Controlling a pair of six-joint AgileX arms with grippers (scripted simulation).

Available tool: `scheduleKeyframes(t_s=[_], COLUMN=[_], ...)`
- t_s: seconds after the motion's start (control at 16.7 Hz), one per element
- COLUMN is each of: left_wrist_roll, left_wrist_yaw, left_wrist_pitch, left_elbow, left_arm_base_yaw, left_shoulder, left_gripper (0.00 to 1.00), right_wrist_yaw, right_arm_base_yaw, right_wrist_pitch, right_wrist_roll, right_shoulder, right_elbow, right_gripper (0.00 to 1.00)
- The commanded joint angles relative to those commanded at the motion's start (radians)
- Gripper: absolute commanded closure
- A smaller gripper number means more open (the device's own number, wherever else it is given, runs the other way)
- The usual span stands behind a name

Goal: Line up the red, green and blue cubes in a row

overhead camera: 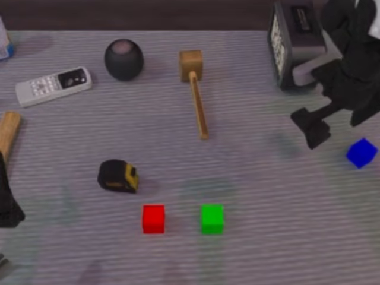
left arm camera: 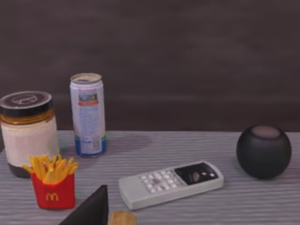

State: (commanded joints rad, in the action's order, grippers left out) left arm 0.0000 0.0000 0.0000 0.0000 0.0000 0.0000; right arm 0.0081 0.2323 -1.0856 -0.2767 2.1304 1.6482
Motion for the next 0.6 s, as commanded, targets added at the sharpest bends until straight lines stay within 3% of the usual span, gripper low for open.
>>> scheduleKeyframes(t_s=[0.3, 0.6], left_wrist_roll=[0.000, 0.000], left_wrist_yaw=[0.000, 0.000], left_wrist_pitch=[0.000, 0.000], left_elbow=[0.000, 0.000], left_arm_base_yaw=[0.000, 0.000], left_shoulder=[0.000, 0.000], left_gripper=[0.00, 0.00], right_wrist_yaw=[-0.005, -0.005], right_arm_base_yaw=[-0.151, -0.158], right_wrist_pitch=[0.010, 0.010], right_wrist_roll=[-0.223, -0.237], right_shoulder=[-0.005, -0.005], right_elbow=[-0.016, -0.015], right_gripper=[0.00, 0.00])
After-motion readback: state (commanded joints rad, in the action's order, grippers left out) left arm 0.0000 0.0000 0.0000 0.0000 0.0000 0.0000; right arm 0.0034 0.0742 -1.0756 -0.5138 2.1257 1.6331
